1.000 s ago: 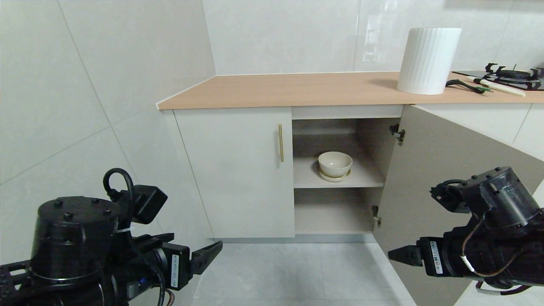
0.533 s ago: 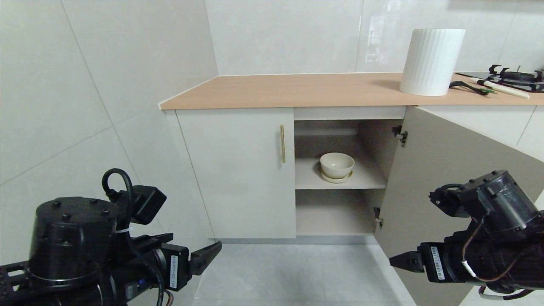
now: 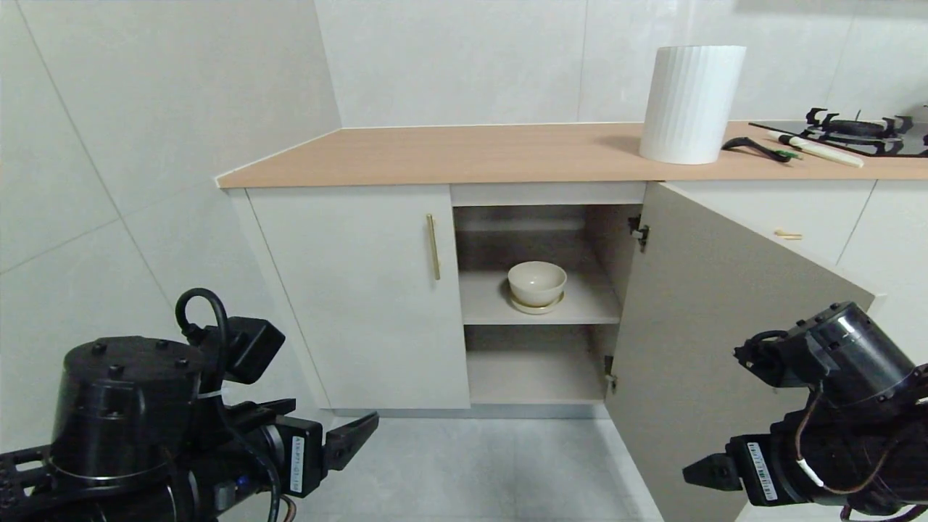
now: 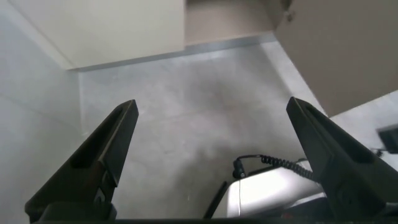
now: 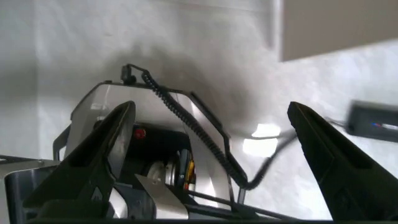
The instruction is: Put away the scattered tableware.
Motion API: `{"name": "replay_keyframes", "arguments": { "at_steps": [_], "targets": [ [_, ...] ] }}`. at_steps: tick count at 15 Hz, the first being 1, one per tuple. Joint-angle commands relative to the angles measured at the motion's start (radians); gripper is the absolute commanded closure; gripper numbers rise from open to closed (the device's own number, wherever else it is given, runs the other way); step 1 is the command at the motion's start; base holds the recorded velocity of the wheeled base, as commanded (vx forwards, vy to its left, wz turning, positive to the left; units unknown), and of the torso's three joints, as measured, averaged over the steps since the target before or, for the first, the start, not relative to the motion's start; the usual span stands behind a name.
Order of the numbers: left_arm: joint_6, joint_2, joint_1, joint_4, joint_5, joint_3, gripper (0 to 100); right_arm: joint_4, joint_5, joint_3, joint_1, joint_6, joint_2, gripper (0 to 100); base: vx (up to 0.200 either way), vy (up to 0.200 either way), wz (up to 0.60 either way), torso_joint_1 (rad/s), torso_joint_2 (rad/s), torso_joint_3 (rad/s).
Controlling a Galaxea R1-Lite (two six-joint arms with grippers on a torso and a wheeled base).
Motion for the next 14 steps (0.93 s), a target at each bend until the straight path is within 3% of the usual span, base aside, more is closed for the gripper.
{"name": "replay_keyframes", "arguments": {
  "at_steps": [1, 5, 7, 10, 14],
  "targets": [
    [-0.001, 0.004, 0.002, -0.001, 0.000, 0.000, 0, 0.072, -0.002, -0.008, -0.006, 0.000, -0.022, 0, 0.000, -0.200, 0.00, 0.002, 0.00, -0.002],
    [-0.001, -0.002, 0.002, -0.003, 0.000, 0.003, 0, 0.271, -0.002, -0.078, -0.128, -0.104, -0.056, 0, 0.000, -0.150, 0.00, 0.001, 0.00, 0.001],
    [-0.001, -0.005, 0.000, -0.003, -0.001, 0.003, 0, 0.332, -0.002, -0.118, -0.274, -0.208, -0.088, 0, 0.000, 0.000, 0.00, 0.000, 0.00, 0.000],
    [-0.001, -0.005, 0.002, -0.003, -0.001, 0.003, 0, 0.316, 0.003, -0.161, -0.458, -0.273, -0.089, 0, 0.000, 0.000, 0.00, 0.000, 0.00, 0.000],
    [-0.001, -0.008, 0.002, -0.003, -0.001, 0.003, 0, 0.151, 0.001, -0.179, -0.558, -0.228, -0.026, 0, 0.000, 0.000, 0.00, 0.000, 0.00, 0.000]
  ]
}}
